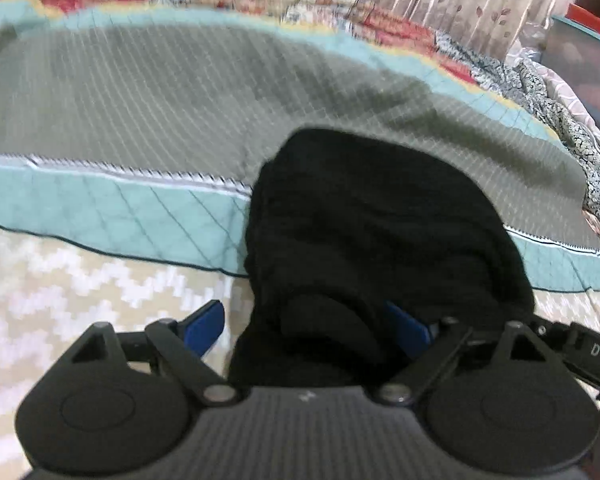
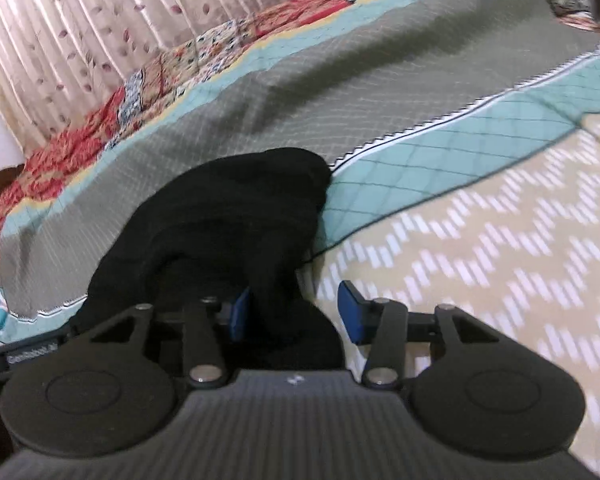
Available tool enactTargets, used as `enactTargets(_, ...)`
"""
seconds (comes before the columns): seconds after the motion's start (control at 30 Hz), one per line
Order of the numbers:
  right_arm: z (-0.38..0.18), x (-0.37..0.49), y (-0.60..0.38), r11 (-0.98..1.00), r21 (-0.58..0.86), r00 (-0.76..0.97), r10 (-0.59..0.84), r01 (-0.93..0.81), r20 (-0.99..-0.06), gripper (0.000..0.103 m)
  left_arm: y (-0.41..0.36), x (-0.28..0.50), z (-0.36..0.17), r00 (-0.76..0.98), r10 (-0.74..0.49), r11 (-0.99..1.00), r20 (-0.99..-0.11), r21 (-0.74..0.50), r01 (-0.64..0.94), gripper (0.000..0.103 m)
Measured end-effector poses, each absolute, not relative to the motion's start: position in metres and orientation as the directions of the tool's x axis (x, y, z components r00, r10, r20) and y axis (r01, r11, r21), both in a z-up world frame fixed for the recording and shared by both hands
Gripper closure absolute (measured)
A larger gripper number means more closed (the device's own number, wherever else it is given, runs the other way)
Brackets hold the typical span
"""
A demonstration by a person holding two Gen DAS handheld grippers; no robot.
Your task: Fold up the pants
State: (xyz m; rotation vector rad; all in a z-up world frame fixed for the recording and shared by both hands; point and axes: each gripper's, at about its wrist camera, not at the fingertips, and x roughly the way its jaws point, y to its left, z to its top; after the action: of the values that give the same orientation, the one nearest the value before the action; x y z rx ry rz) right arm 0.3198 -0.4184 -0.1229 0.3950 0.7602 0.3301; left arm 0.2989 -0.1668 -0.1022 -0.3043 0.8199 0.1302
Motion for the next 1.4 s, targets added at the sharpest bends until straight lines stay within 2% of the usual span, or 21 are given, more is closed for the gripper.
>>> enactTargets(0.17,-0.115,0.261,-0.426,0.871,0.479,0.667,0.424,-0.114,-0.613,0.053,-0.178,0.246,-0.084,0.651,0.087,0.968,-0.754,-0.089,-0.233,0.011)
enactTargets(0.4,-0.101,0.180,-0.422,0.874,0.469,0.624,0.439,-0.129,-0.647,0.051,-0.200,0.152,-0.069,0.601,0.126,0.969,-0.789,-0.031,-0.244,0.008)
enactTargets(0.5,-0.093,0.140,-0.420,0.885,0.435,0.625,0.435,-0.165,-0.648,0.040,-0.205,0.111,-0.059,0.594,0.131,0.966,-0.794,-0.032,-0.255,0.005)
enactTargets(0.57,-0.090,0.116,-0.420,0.886,0.427,0.621,0.439,-0.181,-0.649,0.026,-0.211,0.088,-0.053,0.600,0.143,0.966,-0.787,-0.021,-0.258,0.003)
enactTargets(0.63,-0.088,0.097,-0.419,0.882,0.429,0.611,0.451,-0.194,-0.650,0.017,-0.215,0.068,-0.047,0.609,0.159,0.965,-0.777,-0.008,-0.262,0.000)
enactTargets(0.83,-0.070,0.056,-0.410,0.902,0.372,0.609,0.425,-0.220,-0.670,0.004,-0.231,0.016,-0.035,0.628,0.172,0.962,-0.759,-0.009,-0.274,0.000)
enactTargets(1.1,-0.057,0.025,-0.414,0.893,0.382,0.619,0.443,-0.238,-0.649,0.003,-0.248,-0.008,-0.022,0.644,0.218,0.964,-0.733,0.060,-0.258,0.000)
enactTargets(1.4,-0.057,0.026,-0.416,0.906,0.370,0.651,0.409,-0.206,-0.639,0.002,-0.245,-0.005,-0.030,0.641,0.223,0.957,-0.734,0.040,-0.287,0.000)
